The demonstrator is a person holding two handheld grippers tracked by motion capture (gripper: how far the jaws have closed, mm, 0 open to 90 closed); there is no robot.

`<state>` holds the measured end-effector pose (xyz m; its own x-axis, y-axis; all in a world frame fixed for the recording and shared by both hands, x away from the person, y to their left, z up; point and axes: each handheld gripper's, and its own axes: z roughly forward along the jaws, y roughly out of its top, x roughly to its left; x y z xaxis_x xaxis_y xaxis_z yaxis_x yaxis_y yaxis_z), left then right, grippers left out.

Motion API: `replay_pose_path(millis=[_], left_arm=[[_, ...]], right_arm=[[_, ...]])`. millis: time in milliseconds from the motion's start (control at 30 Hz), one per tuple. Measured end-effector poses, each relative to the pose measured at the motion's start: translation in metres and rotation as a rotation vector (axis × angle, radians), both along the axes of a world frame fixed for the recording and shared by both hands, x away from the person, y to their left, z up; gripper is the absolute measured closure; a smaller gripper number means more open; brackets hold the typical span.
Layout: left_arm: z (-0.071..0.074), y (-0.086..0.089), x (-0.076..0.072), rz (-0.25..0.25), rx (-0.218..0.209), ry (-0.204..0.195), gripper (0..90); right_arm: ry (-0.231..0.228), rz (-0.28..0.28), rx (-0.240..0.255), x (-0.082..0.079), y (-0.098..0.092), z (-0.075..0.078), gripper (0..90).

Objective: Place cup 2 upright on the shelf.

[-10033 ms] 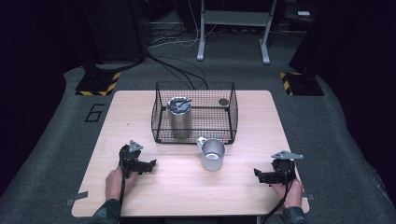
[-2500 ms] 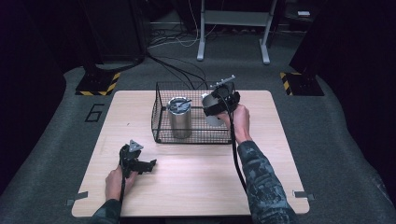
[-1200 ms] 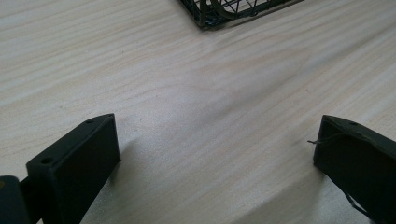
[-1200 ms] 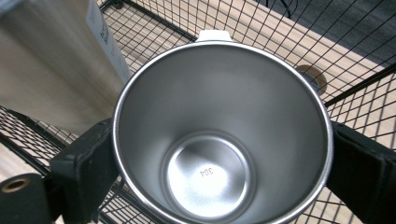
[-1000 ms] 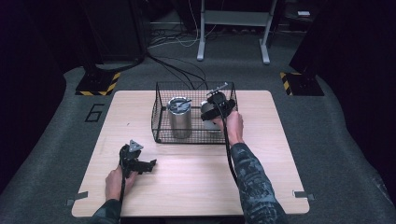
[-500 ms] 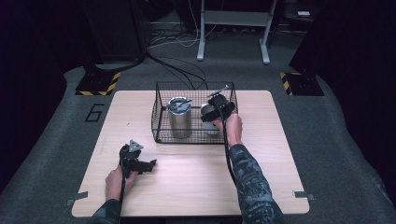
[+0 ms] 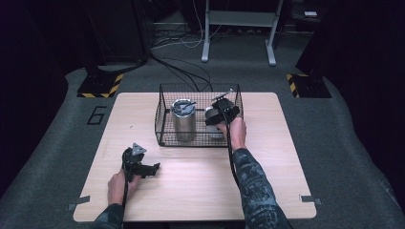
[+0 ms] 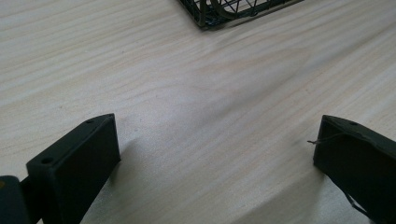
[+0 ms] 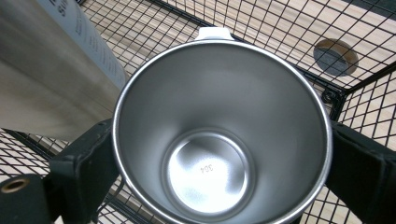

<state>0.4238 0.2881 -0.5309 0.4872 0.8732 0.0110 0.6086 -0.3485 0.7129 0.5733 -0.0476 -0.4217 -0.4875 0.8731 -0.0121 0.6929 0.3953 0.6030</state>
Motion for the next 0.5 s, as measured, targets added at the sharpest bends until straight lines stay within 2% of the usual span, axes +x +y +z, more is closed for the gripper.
replay_pose_path(millis=[133, 367, 433, 500], left_arm=[[0.0001, 0.0001, 0.0, -0.002, 0.002, 0.001, 0.2], [0.0, 0.0, 0.0, 0.0, 0.0, 0.0, 0.2], [0.0001, 0.0001, 0.0, -0.002, 0.002, 0.001, 0.2], [0.0, 0.0, 0.0, 0.0, 0.0, 0.0, 0.2]], right_arm=[[0.006, 0.002, 0.018, 0.0, -0.0011, -0.0014, 5.8], [0.026, 0.014, 0.018, -0.003, -0.0049, -0.0042, 5.0], [0.046, 0.017, 0.033, -0.0026, -0.0066, -0.0045, 3.0], [0.04, 0.024, 0.025, -0.0034, -0.0072, -0.0036, 1.2]])
